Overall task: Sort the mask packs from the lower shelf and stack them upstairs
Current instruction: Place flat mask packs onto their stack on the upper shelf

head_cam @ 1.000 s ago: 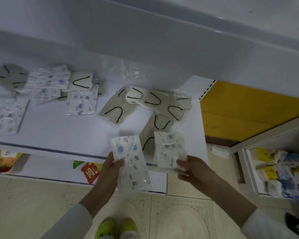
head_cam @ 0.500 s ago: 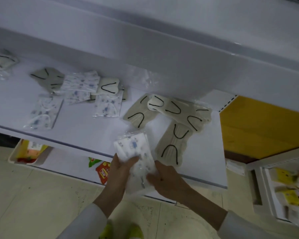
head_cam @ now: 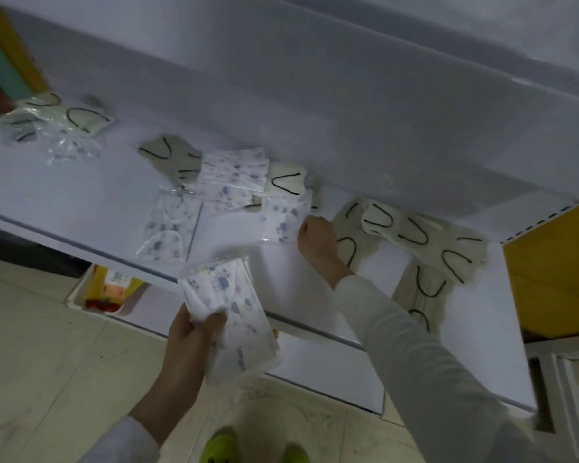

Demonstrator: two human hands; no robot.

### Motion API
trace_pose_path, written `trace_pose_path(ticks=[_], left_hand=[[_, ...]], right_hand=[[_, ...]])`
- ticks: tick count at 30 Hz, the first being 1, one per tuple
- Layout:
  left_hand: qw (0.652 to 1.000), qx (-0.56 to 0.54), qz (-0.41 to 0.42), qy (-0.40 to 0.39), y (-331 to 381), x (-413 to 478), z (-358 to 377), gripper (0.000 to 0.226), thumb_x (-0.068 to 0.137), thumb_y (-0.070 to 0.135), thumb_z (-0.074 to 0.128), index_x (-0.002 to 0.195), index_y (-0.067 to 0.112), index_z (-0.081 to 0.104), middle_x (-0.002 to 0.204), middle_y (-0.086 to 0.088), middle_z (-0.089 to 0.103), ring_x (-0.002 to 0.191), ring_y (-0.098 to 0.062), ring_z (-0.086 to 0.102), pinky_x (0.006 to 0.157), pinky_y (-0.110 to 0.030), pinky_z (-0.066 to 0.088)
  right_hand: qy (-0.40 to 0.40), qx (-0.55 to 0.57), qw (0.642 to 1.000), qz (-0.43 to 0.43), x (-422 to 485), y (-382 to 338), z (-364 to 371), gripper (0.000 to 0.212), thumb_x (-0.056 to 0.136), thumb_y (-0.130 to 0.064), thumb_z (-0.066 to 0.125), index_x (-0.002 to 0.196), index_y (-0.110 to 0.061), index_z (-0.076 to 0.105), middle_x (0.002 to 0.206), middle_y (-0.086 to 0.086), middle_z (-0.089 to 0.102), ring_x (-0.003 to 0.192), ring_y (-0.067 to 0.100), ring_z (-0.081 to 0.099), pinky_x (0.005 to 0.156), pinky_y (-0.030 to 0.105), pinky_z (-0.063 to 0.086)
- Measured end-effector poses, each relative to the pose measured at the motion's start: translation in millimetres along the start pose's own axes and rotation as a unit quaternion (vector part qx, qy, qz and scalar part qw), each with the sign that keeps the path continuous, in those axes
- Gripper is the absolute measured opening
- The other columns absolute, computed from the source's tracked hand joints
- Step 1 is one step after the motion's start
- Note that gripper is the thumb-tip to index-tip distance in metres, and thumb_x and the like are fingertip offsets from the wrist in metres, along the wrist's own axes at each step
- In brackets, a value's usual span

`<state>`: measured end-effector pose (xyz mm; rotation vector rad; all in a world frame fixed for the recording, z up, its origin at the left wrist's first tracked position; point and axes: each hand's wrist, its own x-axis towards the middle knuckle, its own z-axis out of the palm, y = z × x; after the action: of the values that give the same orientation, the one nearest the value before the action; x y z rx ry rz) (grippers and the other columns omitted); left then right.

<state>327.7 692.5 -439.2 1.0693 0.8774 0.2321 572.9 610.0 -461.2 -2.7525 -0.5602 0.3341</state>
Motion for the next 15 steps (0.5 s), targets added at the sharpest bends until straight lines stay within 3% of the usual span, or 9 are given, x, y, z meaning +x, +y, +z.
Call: trace_pose_path(ticks=[2,5,8,10,12,14,15], left_hand=[[1.0,0.001,0.002,-0.008,9,10,-20,0.034,0.086,0.002,0.058,0.109,0.026,0.061,0.103,-0.004,0.072,0.091,-0.026,0.069,0.072,-0.041,0.059],[1.0,0.0,0.011,-0.009,18,23,-41,0.037,0.086,0.0,0.057,0.104,0.032,0.061,0.096,0.003,0.074,0.086,-0.02,0.071,0.069,-0.038,0.059],[1.0,-0.001,0.004,-0.008,20,34,-51,0.039,0.086,-0.001,0.056,0.103,0.033,0.062,0.098,0.001,0.073,0.089,-0.023,0.07,0.076,-0.045,0.057],[1.0,-0.002,-0.008,-0.011,19,40,-53,0.036,0.087,-0.001,0.056,0.108,0.028,0.062,0.105,-0.006,0.071,0.096,-0.029,0.067,0.083,-0.05,0.053],[1.0,0.0,-0.014,-0.019,18,46,-51,0.035,0.088,0.0,0.057,0.114,0.024,0.06,0.108,-0.009,0.069,0.098,-0.031,0.065,0.083,-0.05,0.053],[0.999,0.008,-0.013,-0.031,17,49,-50,0.036,0.088,0.001,0.057,0.115,0.025,0.059,0.103,-0.005,0.071,0.094,-0.027,0.067,0.075,-0.045,0.056],[0.999,0.012,-0.011,-0.039,18,50,-50,0.036,0.088,0.001,0.056,0.115,0.026,0.059,0.101,-0.002,0.071,0.092,-0.024,0.068,0.072,-0.042,0.057]], right_hand=[[-0.008,-0.074,0.996,0.04,14,-12,13,0.027,0.101,-0.015,0.034,0.115,-0.003,0.054,0.122,0.015,0.054,0.115,0.029,0.049,0.098,0.032,0.035],[-0.007,-0.114,0.986,0.12,24,-26,26,0.037,0.099,-0.029,0.043,0.128,-0.007,0.041,0.13,0.015,0.048,0.118,0.028,0.045,0.1,0.033,0.03],[0.004,0.08,0.974,0.21,27,-40,24,0.075,0.088,-0.027,0.064,0.143,-0.002,0.02,0.139,0.019,0.041,0.127,0.033,0.043,0.104,0.036,0.034],[-0.002,0.196,0.945,0.262,26,-43,17,0.085,0.083,-0.02,0.071,0.145,0.0,0.017,0.14,0.018,0.043,0.127,0.032,0.047,0.103,0.038,0.042],[-0.039,0.208,0.934,0.286,23,-44,11,0.07,0.08,-0.018,0.073,0.137,0.002,0.037,0.133,0.017,0.052,0.12,0.031,0.054,0.094,0.034,0.048],[-0.056,0.175,0.943,0.277,16,-45,7,0.035,0.082,-0.016,0.068,0.111,-0.001,0.055,0.119,0.015,0.06,0.11,0.03,0.06,0.083,0.03,0.049],[-0.058,0.165,0.947,0.27,12,-47,6,0.019,0.085,-0.016,0.062,0.098,-0.004,0.055,0.113,0.015,0.062,0.105,0.03,0.061,0.08,0.03,0.049]])
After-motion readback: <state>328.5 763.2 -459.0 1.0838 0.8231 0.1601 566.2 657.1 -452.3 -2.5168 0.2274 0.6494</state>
